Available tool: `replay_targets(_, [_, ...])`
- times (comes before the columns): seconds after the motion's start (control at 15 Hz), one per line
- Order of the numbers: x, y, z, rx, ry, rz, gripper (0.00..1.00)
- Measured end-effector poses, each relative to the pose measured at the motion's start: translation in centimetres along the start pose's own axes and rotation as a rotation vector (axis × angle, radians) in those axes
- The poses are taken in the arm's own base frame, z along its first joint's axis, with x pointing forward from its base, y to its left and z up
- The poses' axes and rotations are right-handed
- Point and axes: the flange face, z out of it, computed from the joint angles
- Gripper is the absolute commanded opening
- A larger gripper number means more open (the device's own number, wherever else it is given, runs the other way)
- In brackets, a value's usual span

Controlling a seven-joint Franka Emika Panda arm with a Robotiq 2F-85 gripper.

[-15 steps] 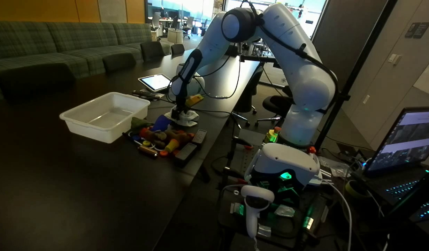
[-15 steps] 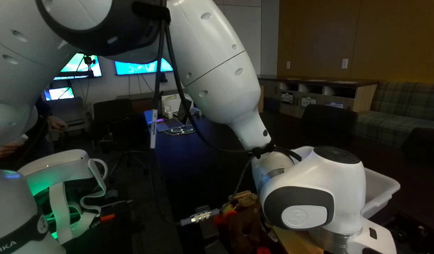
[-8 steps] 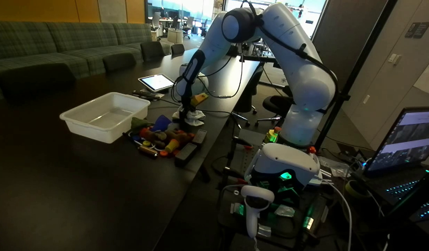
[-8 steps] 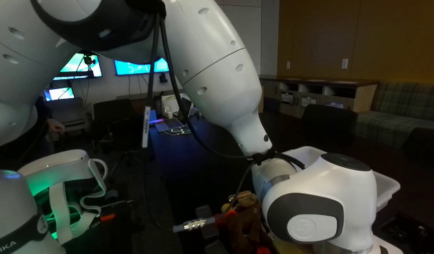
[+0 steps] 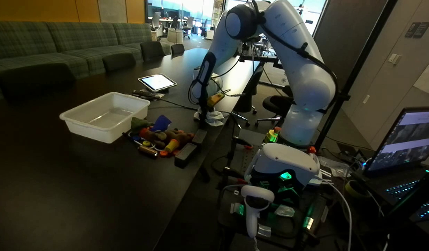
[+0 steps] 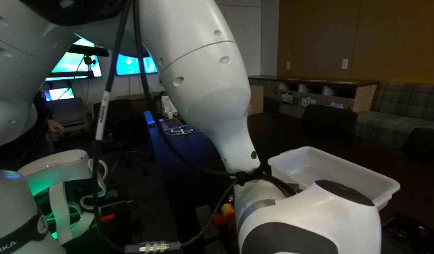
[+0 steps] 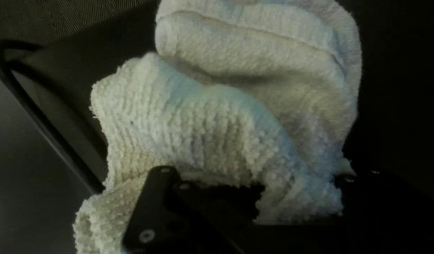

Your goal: Use the cloth to wipe the objects on the table

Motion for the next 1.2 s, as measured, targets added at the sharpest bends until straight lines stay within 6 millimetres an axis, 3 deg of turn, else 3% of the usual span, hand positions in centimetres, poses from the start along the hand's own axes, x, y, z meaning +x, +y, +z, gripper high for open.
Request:
replay_targets(0.27, [-4.7, -0.8, 0.8, 0.017, -0.092, -0.001, 0.01])
replay_targets(0.6, [-8.7, -4.2, 0.8, 0.058, -0.178, -0.016, 0.01])
replay_targets(0.93, [-8.4, -9.1, -0.6, 0.092, -0.165, -0.047, 0.01])
replay_targets(1.2, [-8.0, -14.3, -1.9, 0.096, -0.174, -0.094, 0.01])
